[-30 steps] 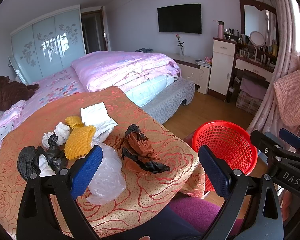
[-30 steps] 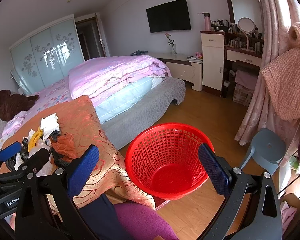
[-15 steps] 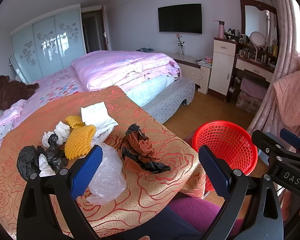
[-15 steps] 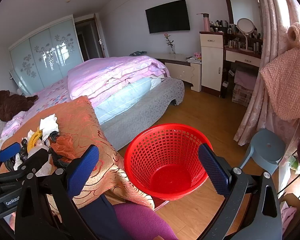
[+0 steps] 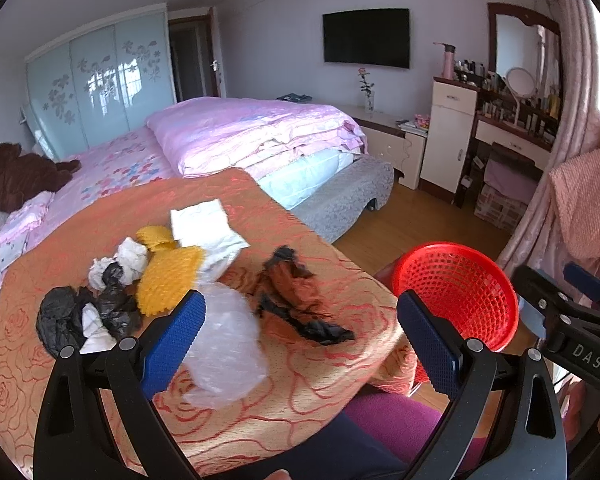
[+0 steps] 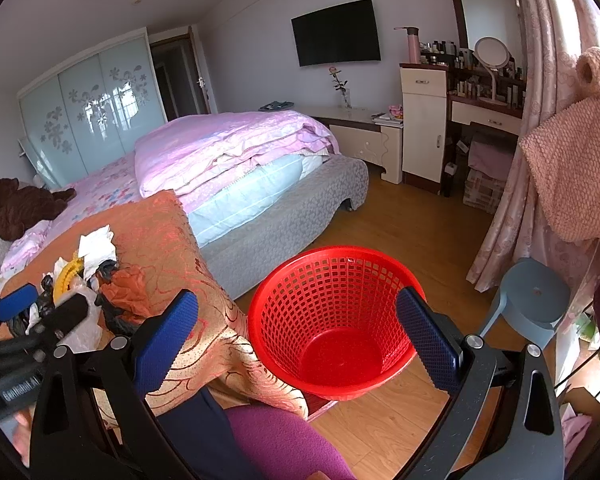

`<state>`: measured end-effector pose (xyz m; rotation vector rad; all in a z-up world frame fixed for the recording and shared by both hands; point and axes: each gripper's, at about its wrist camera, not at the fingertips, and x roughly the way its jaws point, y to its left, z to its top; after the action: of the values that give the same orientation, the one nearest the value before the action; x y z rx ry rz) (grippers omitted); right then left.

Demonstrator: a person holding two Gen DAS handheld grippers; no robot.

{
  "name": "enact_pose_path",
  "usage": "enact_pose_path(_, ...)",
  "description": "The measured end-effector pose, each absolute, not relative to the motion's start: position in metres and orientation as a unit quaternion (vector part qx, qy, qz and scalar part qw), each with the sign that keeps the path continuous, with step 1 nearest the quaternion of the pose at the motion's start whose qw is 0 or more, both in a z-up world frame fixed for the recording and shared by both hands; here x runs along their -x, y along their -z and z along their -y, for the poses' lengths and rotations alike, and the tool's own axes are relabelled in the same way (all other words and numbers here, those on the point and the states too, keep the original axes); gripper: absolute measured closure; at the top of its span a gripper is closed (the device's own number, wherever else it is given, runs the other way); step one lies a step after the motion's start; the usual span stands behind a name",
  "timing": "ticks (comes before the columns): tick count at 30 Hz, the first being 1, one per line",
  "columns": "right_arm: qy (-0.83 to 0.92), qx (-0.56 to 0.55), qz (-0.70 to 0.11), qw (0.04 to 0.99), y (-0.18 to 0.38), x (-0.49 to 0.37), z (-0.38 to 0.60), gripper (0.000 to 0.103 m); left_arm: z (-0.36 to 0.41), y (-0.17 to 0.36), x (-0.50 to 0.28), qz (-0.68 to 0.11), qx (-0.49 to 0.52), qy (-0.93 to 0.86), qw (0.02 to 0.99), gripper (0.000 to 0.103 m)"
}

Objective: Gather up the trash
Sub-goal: 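Grasp the clear plastic bag with the left tool while the right tool grasps the brown cloth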

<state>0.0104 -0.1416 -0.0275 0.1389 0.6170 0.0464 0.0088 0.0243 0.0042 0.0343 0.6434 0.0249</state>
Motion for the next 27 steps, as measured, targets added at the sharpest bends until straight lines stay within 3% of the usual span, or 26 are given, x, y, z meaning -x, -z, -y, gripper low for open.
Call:
enact_pose_path(10, -0.036, -0.061, -0.315, 0.946, 0.029, -0.013, 0.137, 0.007, -0.125, -0.006, 0.004, -0.321, 0.064, -0.08, 0.941, 0.01)
enact_pose_path(22, -0.055, -0.047, -0.33, 0.941, 0.034, -0.016, 0.125, 0.007, -0.093, 0.038, -0.011, -0.381, 0.064, -0.006, 0.922, 0.011)
enact_pose_path(24, -0.064, -0.042, -0.335, 0.939, 0.037, -0.017, 0.12, 0.007, -0.096, 0.042, -0.014, -0.385, 0.074, -0.006, 0.92, 0.018)
enact_pose_path(26, -0.08, -0.037, -0.344, 0.935, 0.04, -0.021, 0.114, 0.007, -0.1, 0.045, -0.017, -0.388, 0.08, -0.009, 0.918, 0.036)
enact_pose_path(27, -0.09, -0.035, -0.349, 0.932, 0.041, -0.023, 0.11, 0.007, -0.102, 0.047, -0.018, -0.391, 0.085, -0.009, 0.916, 0.039)
